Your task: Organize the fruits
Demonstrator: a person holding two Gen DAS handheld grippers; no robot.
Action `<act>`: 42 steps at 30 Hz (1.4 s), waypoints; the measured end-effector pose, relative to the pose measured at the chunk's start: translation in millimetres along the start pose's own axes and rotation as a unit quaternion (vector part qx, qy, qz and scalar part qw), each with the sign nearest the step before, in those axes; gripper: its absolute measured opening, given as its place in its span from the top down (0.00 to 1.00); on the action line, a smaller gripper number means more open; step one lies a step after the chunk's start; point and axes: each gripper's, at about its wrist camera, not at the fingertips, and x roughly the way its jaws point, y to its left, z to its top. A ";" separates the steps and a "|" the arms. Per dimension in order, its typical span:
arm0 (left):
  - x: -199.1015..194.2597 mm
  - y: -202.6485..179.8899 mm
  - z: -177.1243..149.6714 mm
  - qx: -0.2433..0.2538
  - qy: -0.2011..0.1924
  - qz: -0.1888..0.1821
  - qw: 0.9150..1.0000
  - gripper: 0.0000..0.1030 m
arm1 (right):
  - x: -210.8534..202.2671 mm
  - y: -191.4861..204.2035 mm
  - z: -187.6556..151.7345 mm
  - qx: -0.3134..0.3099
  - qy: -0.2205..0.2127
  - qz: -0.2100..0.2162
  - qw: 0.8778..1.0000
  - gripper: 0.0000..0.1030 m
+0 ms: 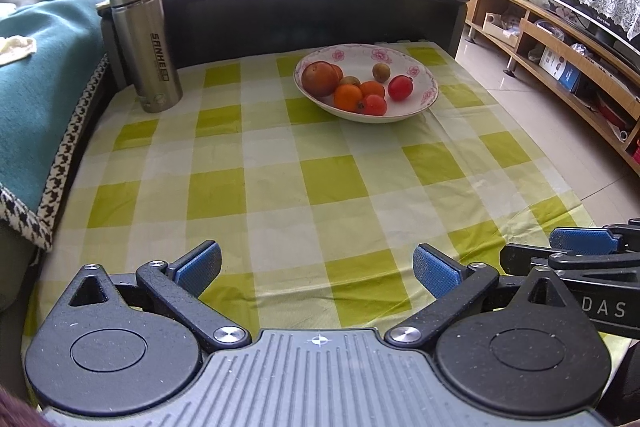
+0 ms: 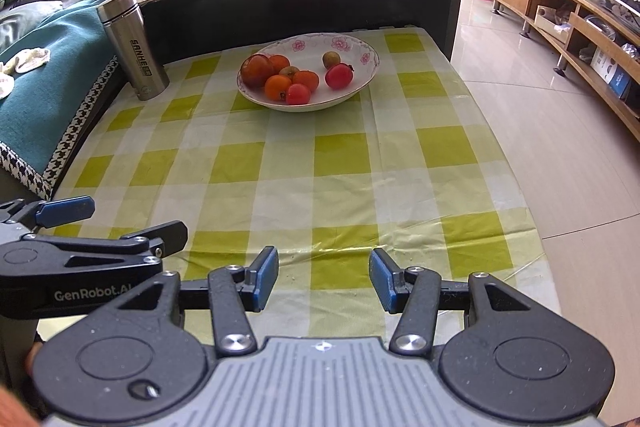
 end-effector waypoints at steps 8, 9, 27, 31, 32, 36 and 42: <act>-4.7 -2.7 -4.2 0.009 -0.008 0.023 1.000 0.00 | -1.4 5.6 -6.3 -0.006 0.004 0.003 1.000 0.47; -5.1 -2.4 -4.6 0.009 -0.008 0.024 1.000 0.00 | -1.7 6.0 -6.4 -0.007 0.004 0.004 1.000 0.47; -7.7 -4.6 -5.9 0.014 -0.002 0.048 0.999 0.00 | 0.3 8.3 -9.0 -0.008 0.007 0.007 1.000 0.47; -7.7 -5.1 -6.3 0.016 -0.003 0.049 0.999 0.00 | 1.6 8.9 -9.1 -0.010 0.009 0.007 1.000 0.47; -7.7 -5.2 -6.3 0.016 -0.003 0.050 0.999 0.00 | 1.6 8.9 -9.1 -0.009 0.009 0.007 1.000 0.47; -7.3 -5.3 -6.4 0.017 -0.004 0.050 0.999 0.00 | 1.7 9.1 -9.3 -0.009 0.009 0.007 1.000 0.47; -7.0 -5.1 -6.3 0.017 -0.003 0.050 0.999 0.00 | 1.8 9.2 -9.5 -0.010 0.009 0.007 1.000 0.47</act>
